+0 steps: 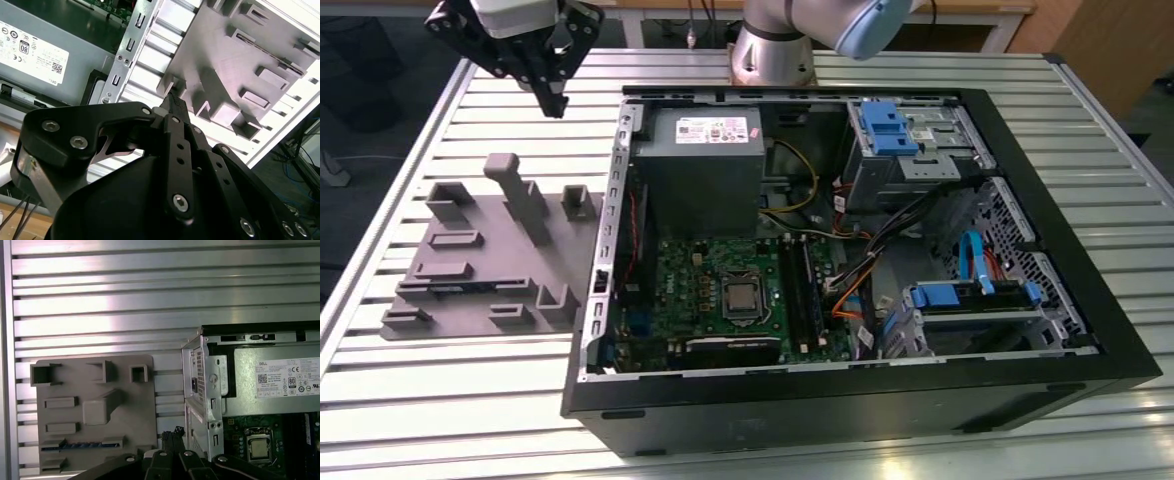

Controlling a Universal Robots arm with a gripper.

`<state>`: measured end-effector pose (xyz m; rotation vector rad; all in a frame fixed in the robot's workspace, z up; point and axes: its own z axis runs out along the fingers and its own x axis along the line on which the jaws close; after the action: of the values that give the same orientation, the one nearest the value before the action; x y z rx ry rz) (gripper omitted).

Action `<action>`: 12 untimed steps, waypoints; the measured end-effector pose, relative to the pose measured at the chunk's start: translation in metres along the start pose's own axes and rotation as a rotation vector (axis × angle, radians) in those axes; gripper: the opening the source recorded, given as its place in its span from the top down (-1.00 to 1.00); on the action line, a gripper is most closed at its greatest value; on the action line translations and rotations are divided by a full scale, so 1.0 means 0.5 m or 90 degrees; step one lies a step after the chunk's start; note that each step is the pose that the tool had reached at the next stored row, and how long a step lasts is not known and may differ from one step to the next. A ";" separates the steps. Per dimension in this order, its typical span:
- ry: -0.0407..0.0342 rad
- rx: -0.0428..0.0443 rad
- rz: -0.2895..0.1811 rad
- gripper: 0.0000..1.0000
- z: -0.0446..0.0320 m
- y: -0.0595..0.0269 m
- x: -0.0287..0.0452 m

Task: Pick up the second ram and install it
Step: 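Reach for the second ram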

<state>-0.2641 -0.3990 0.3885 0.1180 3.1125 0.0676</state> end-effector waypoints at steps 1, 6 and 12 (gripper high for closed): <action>0.0000 0.0000 0.000 0.79 0.000 0.000 0.002; 0.0000 0.0000 0.000 0.79 0.000 -0.003 0.018; 0.0000 0.0000 0.000 0.79 0.000 -0.011 0.041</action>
<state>-0.2849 -0.4031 0.3878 0.1179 3.1125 0.0676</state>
